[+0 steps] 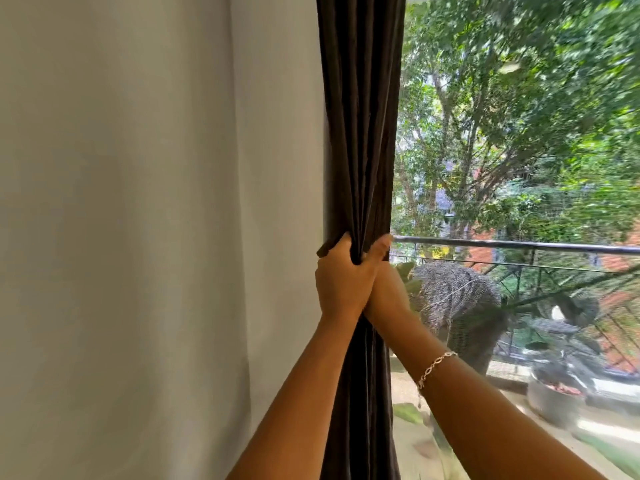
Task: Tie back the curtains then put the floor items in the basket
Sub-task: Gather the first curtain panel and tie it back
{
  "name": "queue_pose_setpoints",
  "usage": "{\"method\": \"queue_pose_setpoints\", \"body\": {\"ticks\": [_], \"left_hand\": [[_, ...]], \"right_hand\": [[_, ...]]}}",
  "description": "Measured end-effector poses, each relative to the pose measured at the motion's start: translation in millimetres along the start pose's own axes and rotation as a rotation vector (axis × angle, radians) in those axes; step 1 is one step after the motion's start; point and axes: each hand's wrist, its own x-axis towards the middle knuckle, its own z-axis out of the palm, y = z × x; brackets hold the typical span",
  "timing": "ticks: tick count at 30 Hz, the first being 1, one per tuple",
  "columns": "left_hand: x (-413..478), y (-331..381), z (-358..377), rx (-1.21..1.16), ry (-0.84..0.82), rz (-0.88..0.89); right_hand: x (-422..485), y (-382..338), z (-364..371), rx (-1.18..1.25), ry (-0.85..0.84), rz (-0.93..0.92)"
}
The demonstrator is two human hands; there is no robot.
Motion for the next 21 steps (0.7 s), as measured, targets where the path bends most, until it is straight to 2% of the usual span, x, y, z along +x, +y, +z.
{"method": "queue_pose_setpoints", "body": {"ticks": [5, 8, 11, 12, 14, 16, 17, 18, 21], "left_hand": [[-1, 2, 5, 0.101, 0.163, 0.006], [3, 0, 2, 0.139, 0.194, 0.011], [9, -9, -8, 0.162, 0.199, 0.052], [12, -13, -13, 0.153, 0.199, 0.069], [19, -23, -23, 0.099, 0.174, 0.087], [26, -30, -33, 0.004, 0.114, 0.093], [30, -34, -37, -0.056, 0.08, 0.091], [34, -38, -41, -0.119, 0.047, 0.084], [44, -48, -53, -0.282, -0.064, 0.034]], "right_hand": [[-3, -2, 1, 0.058, -0.034, 0.015], [-6, 1, -9, 0.056, -0.098, -0.14], [3, 18, -32, 0.282, -0.283, -0.28], [9, 23, -41, 0.39, -0.249, -0.264], [26, 33, -53, 0.666, 0.008, -0.159], [48, 42, -57, 0.775, 0.249, -0.033], [57, 44, -56, 0.804, 0.264, 0.021], [66, 45, -54, 0.862, 0.195, 0.061], [80, 45, -42, 1.139, -0.152, 0.081]]}}
